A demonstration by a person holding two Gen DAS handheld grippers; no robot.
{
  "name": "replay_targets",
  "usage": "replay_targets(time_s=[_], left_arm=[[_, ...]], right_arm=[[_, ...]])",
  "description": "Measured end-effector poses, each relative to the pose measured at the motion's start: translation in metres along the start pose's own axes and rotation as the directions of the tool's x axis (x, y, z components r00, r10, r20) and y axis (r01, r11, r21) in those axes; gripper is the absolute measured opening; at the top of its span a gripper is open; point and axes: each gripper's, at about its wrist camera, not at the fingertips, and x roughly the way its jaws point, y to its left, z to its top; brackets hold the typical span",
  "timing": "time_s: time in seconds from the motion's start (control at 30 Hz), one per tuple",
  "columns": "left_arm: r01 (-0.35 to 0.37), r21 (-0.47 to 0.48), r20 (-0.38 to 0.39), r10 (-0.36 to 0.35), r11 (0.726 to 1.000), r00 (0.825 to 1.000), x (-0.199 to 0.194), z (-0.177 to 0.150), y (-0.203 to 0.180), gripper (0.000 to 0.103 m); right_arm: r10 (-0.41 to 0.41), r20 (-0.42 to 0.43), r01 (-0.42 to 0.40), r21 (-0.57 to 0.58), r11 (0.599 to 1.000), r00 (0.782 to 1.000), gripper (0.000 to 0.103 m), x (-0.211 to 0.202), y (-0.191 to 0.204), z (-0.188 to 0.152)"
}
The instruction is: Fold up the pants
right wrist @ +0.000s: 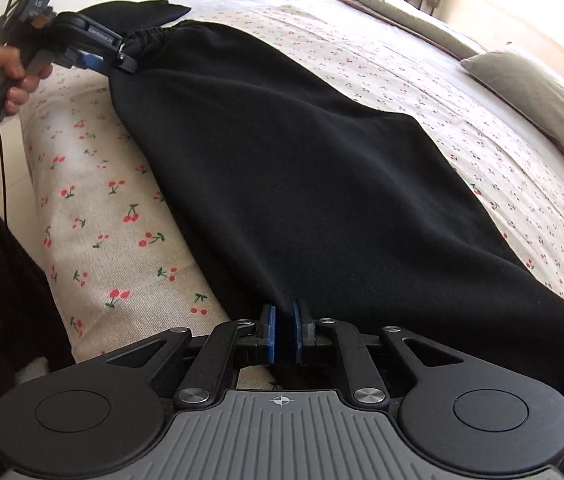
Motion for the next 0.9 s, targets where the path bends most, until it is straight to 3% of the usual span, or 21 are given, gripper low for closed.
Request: replay_targets(time_s=[0.07,0.13,0.2,0.33,0.43,0.57,0.73,0.9], left_arm=[[-0.021,0.022,0.048,0.02,1.0,0.999,-0.011,0.001,-0.005,0.063],[-0.043,0.043,0.094,0.039,0.998,0.995,-0.021,0.004,-0.011,0.073],[-0.052,0.073,0.138,0.042,0.996,0.99,-0.03,0.006,-0.018,0.082],[-0.049,0.113,0.191,0.027,0.992,0.981,-0.04,0.007,-0.036,0.097],[-0.008,0.141,0.19,-0.019,0.99,0.982,-0.041,0.007,-0.055,0.102],[0.106,0.198,0.142,-0.135,0.974,0.981,-0.034,0.002,-0.089,0.103],[0.255,0.278,0.028,-0.273,0.926,0.962,-0.018,-0.016,-0.147,0.103],[0.351,0.354,-0.063,-0.352,0.867,0.934,-0.005,-0.041,-0.206,0.103]], right_arm=[[0.008,0.036,-0.009,0.039,0.999,0.999,0.027,-0.012,-0.008,0.004],[0.009,0.08,-0.015,0.079,0.997,0.997,0.054,-0.025,-0.016,0.004],[-0.004,0.127,-0.012,0.126,0.992,0.992,0.068,-0.036,-0.024,0.006],[-0.091,0.16,0.056,0.214,0.975,0.983,0.082,-0.052,-0.045,0.003],[-0.156,0.146,0.11,0.282,0.953,0.977,0.086,-0.051,-0.065,-0.001],[-0.225,0.093,0.178,0.36,0.916,0.97,0.089,-0.046,-0.091,-0.015],[-0.307,0.044,0.255,0.45,0.856,0.951,0.096,-0.05,-0.127,-0.036],[-0.367,0.028,0.298,0.53,0.794,0.93,0.099,-0.056,-0.153,-0.057]])
